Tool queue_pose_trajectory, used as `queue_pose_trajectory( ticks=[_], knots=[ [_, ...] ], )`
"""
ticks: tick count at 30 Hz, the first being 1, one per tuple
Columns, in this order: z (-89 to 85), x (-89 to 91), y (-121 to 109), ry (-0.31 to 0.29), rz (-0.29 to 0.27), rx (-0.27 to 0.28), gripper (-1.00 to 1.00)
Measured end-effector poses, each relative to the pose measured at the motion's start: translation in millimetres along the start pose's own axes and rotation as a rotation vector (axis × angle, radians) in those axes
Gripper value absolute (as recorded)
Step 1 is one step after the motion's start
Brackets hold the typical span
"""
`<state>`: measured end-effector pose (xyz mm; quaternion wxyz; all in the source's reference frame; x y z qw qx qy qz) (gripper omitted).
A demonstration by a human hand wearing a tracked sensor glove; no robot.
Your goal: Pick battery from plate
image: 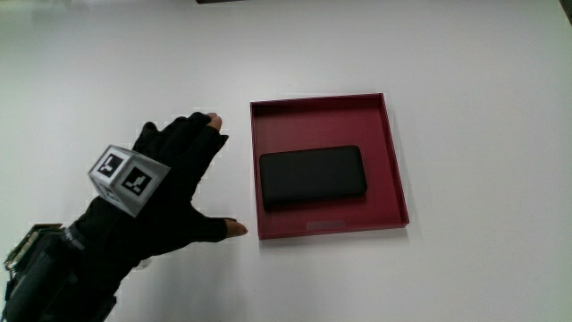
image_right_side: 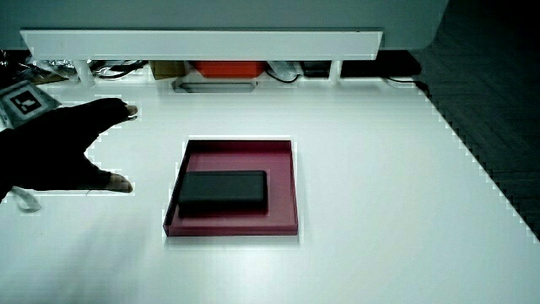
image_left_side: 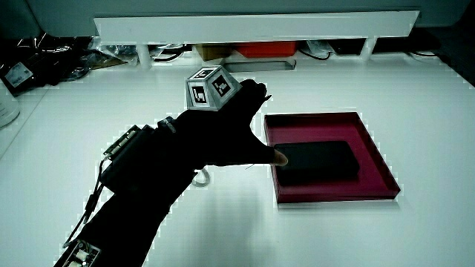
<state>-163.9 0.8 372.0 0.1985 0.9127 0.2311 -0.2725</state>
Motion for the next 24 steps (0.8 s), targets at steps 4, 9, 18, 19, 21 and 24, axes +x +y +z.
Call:
queue_pose_trajectory(
  ticks=[4,9,18,19,21,24],
  knots=[
    [-7.1,1.1,10,-0.031,-0.031,0.015,0.00],
    [-21.6,3.0,28,-0.113,-0.117,0.044,0.00],
    [-57.2,2.6,64,-0.161,-0.037,-0.040,0.00],
    [-65.8,-1.4,69,-0.221,-0.020,-0.054,0.00],
    [-68.1,5.3,78,-0.151,0.013,-0.097,0.00],
    [-67.8,15.6,87,-0.032,0.026,-0.111,0.00]
  ],
)
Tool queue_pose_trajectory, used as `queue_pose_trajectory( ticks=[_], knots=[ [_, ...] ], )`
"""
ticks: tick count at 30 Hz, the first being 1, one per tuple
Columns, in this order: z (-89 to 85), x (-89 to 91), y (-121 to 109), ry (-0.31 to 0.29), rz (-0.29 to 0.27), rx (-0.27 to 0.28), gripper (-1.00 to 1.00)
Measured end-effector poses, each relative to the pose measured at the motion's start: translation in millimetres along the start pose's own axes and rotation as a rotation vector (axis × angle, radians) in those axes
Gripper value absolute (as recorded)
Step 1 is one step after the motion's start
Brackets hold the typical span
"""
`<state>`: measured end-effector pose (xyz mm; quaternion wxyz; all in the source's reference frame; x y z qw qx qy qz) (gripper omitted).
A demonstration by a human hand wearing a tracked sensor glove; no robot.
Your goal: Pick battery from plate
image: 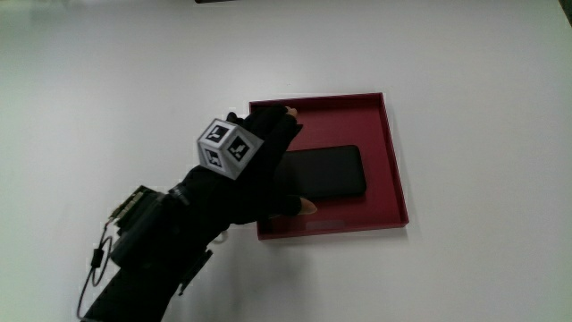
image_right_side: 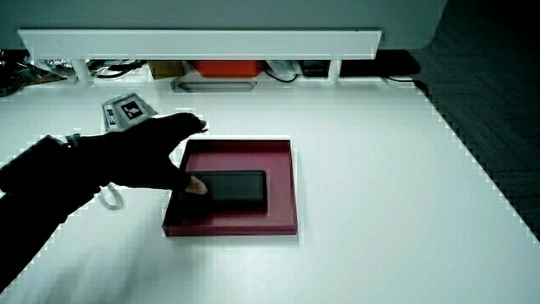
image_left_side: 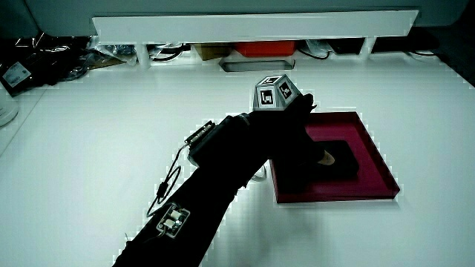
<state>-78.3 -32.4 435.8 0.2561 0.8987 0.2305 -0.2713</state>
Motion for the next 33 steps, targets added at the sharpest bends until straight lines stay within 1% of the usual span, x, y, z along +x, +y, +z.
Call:
queue_pose_trajectory(
  ticks=[1,2,3,4,5,6,7,8,9,10,12,14,18,20,22,25,27,28,29,30,33],
  knots=[
    [-1.6,1.5,2,0.002,0.031,-0.026,0.00],
    [-9.6,-3.4,8,-0.040,0.041,-0.029,0.00],
    [-11.3,-0.9,11,-0.004,0.039,-0.031,0.00],
    [-14.4,0.1,14,0.008,0.042,-0.033,0.00],
    [-17.2,1.1,16,0.009,0.059,-0.045,0.00],
    [-20.6,1.0,19,0.023,0.058,-0.043,0.00],
    [-25.1,0.3,22,0.017,0.081,-0.062,0.00],
    [-27.8,0.4,24,0.022,0.084,-0.069,0.00],
    [-30.9,0.2,25,0.023,0.103,-0.081,0.00],
    [-34.7,-0.6,27,0.034,0.109,-0.091,0.00],
    [-44.2,-5.9,31,0.021,0.124,-0.106,0.00],
    [-52.7,-9.3,37,0.033,0.136,-0.120,0.00],
    [-67.9,-14.1,47,0.033,0.172,-0.160,0.00],
    [-73.8,-14.8,51,0.052,0.178,-0.172,0.00],
    [-76.1,-13.5,53,0.073,0.193,-0.192,0.00],
    [-83.2,-17.4,57,0.088,0.212,-0.209,0.00],
    [-86.1,-17.8,57,0.102,0.207,-0.215,0.00],
    [-86.9,-17.3,58,0.110,0.208,-0.208,0.00],
    [-87.3,-17.6,58,0.100,0.207,-0.207,0.00],
    [-87.0,-17.4,58,0.103,0.209,-0.213,0.00],
    [-86.7,-16.5,58,0.123,0.202,-0.205,0.00]
  ],
)
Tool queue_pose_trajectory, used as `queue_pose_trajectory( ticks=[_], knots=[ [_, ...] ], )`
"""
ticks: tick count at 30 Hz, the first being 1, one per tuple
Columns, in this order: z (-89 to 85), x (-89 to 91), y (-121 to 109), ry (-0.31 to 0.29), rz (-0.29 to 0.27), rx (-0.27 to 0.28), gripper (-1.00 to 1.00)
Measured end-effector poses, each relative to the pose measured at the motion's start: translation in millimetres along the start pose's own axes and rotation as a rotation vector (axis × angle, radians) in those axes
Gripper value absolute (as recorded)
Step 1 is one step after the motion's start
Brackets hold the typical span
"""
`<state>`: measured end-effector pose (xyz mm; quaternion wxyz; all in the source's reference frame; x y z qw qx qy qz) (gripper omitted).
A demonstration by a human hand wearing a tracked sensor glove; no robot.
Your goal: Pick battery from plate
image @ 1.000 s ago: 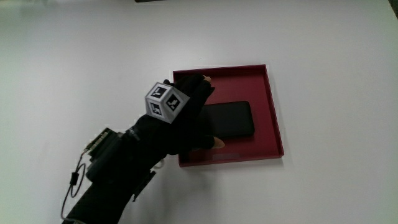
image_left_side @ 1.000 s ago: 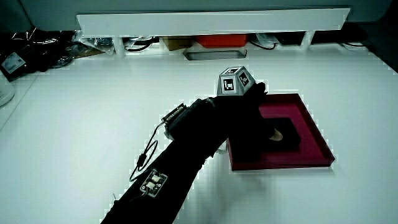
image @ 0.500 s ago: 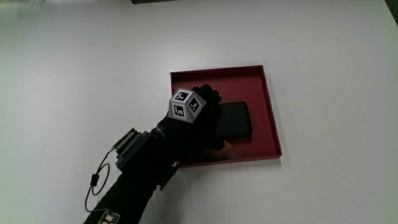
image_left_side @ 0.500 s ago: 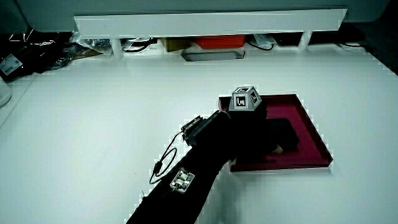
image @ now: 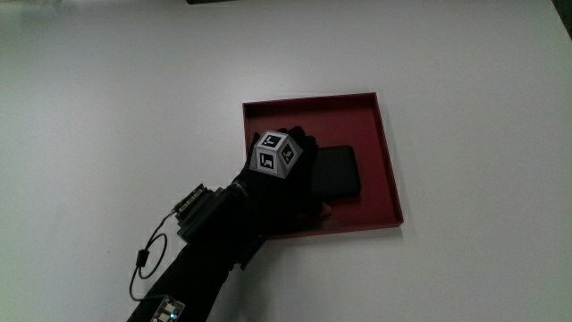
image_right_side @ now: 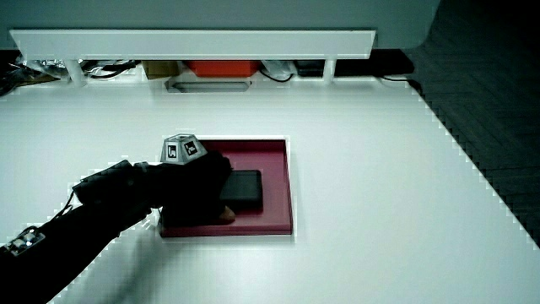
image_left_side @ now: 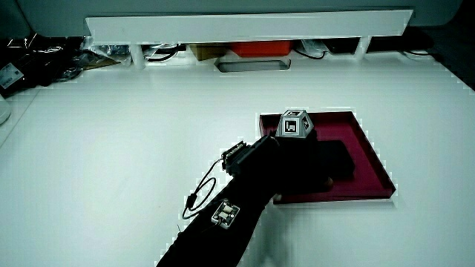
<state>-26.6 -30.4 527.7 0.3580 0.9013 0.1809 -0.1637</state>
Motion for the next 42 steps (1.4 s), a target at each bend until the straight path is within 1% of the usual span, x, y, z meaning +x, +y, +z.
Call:
queue_pose_trajectory(
  ticks=[2,3,4,6,7,8,10,11,12,14,15,17,19,20,22,23,25,26,30,33,34,35,36,37,38,39,40,41,42],
  knots=[
    [-0.3,-0.9,0,-0.017,-0.001,0.012,0.00],
    [0.7,0.4,-1,-0.009,0.006,0.015,0.06],
    [0.4,0.7,-1,-0.007,-0.013,0.028,0.12],
    [1.9,2.1,-2,-0.010,-0.015,0.037,0.24],
    [3.1,2.9,-3,-0.003,-0.014,0.049,0.29],
    [2.1,2.7,-1,-0.009,-0.016,0.058,0.35],
    [3.8,4.0,-3,-0.007,-0.015,0.059,0.47],
    [2.3,3.1,-2,-0.004,-0.019,0.069,0.53],
    [4.3,4.4,-5,-0.003,-0.019,0.076,0.59],
    [3.3,3.8,-6,-0.004,-0.026,0.087,0.71],
    [2.8,3.1,-6,-0.011,-0.040,0.097,0.76],
    [2.3,1.6,-8,-0.025,-0.041,0.109,0.88],
    [3.9,2.8,-11,-0.017,-0.052,0.133,1.00],
    [3.9,3.2,-11,-0.016,-0.061,0.131,1.00],
    [5.4,4.2,-12,-0.004,-0.067,0.146,1.00],
    [8.8,6.1,-15,0.009,-0.079,0.160,1.00],
    [10.6,5.1,-15,-0.011,-0.087,0.165,1.00],
    [14.0,5.8,-17,-0.019,-0.088,0.157,1.00],
    [27.4,9.6,-28,-0.010,-0.114,0.183,1.00],
    [37.9,9.9,-38,-0.001,-0.157,0.224,1.00],
    [40.4,8.2,-41,-0.009,-0.175,0.227,1.00],
    [43.9,7.0,-45,0.017,-0.208,0.248,1.00],
    [48.0,5.4,-49,0.023,-0.224,0.268,1.00],
    [47.6,0.3,-51,-0.016,-0.220,0.278,1.00],
    [47.5,-5.2,-52,-0.037,-0.247,0.310,1.00],
    [50.9,-8.6,-56,-0.011,-0.277,0.322,1.00],
    [65.7,-3.1,-70,0.055,-0.251,0.328,1.00],
    [69.5,-5.8,-74,0.040,-0.265,0.331,1.00],
    [69.6,-11.3,-77,0.009,-0.277,0.342,1.00]
  ],
)
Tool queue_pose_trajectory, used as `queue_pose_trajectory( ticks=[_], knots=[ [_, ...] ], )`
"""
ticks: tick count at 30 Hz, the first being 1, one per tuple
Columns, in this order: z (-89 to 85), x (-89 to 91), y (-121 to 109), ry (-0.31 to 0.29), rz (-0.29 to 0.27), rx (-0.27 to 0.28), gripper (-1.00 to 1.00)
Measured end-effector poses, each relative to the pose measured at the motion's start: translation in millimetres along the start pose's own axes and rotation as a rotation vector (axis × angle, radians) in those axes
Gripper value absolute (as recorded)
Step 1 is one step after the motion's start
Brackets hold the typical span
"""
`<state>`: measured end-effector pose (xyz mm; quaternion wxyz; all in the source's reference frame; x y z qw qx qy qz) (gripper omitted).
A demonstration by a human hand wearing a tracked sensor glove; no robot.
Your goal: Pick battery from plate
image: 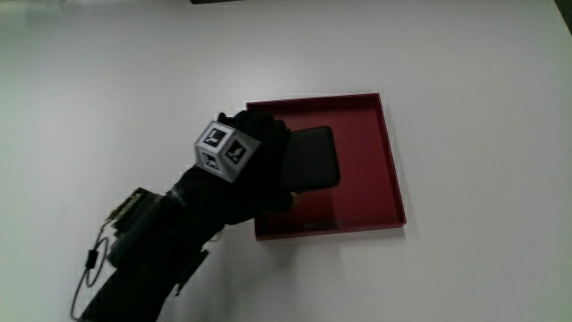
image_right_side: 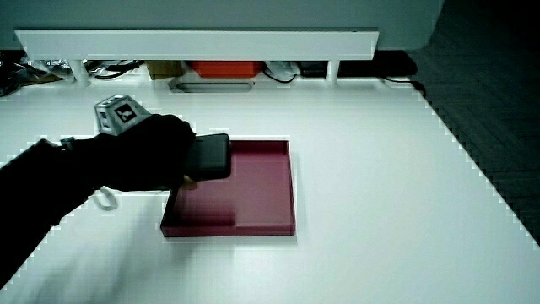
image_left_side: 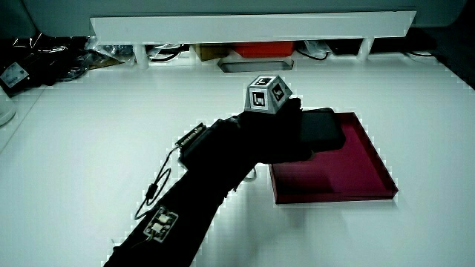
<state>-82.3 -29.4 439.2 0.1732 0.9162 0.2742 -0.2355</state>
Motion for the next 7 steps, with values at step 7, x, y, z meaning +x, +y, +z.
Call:
queue_pose_trajectory(
  ticks=[7],
  knots=[
    [45.2,-1.0,-34,0.150,-0.009,0.041,1.00]
  ],
)
